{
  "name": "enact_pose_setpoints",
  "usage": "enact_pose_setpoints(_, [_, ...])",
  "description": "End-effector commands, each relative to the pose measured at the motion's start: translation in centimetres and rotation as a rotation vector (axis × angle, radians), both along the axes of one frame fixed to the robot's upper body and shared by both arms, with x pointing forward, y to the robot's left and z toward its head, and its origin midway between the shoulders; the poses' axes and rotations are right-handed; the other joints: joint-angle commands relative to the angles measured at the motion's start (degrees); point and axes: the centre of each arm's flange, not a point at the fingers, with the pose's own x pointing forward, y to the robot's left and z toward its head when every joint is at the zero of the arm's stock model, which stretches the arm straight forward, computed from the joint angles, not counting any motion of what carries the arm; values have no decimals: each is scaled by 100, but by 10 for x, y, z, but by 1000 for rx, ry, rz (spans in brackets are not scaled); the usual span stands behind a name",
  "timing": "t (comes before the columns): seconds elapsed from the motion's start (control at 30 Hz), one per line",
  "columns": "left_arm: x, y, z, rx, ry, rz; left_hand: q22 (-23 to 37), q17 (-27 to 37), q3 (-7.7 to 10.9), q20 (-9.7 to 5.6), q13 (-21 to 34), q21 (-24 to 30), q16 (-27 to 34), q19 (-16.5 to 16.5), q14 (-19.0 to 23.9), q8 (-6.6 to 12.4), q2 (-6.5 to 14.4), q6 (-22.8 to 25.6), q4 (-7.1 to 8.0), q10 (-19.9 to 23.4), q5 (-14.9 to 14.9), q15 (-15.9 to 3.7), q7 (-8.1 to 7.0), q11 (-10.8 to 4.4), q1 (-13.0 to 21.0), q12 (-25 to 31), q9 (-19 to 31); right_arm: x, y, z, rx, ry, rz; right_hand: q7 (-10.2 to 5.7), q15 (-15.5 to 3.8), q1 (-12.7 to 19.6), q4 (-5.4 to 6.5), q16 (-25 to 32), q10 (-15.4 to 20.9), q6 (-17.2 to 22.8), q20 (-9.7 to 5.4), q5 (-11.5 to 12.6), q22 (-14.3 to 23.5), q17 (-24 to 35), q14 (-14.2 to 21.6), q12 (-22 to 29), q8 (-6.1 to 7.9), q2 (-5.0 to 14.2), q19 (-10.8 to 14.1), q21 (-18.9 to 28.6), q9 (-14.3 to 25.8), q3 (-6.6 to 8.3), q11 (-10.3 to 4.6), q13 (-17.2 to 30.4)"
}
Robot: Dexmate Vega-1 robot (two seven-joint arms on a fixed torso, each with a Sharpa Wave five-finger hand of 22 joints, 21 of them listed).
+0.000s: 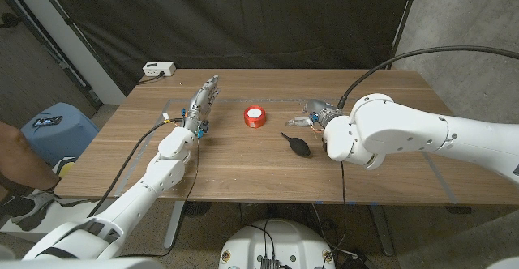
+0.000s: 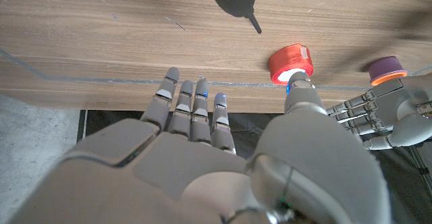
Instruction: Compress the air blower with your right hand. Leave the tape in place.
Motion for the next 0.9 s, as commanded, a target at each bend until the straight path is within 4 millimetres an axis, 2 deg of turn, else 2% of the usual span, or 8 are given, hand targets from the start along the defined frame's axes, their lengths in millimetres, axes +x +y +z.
enact_pose_setpoints(0.03, [4,0,2,1,7,-6,26,12,-1,39,16,-9,15,30,-18,-9,15,16,-35,7,40,13,18,-10,47,5,15,3,9,-7,-30,4,9,376,-31,60,22,48,99,33,5,38,17,28,104,65,15,-3,22,20,33,32,5,57])
enact_pose_setpoints(0.9, [10,-10,6,22,18,-22,26,12,2,36,16,-11,17,31,-17,-18,17,9,-48,11,41,13,10,-14,44,3,16,10,19,-20,-48,-1,6,381,-9,138,25,146,239,182,12,59,17,111,296,223,53,15,97,47,58,75,5,227])
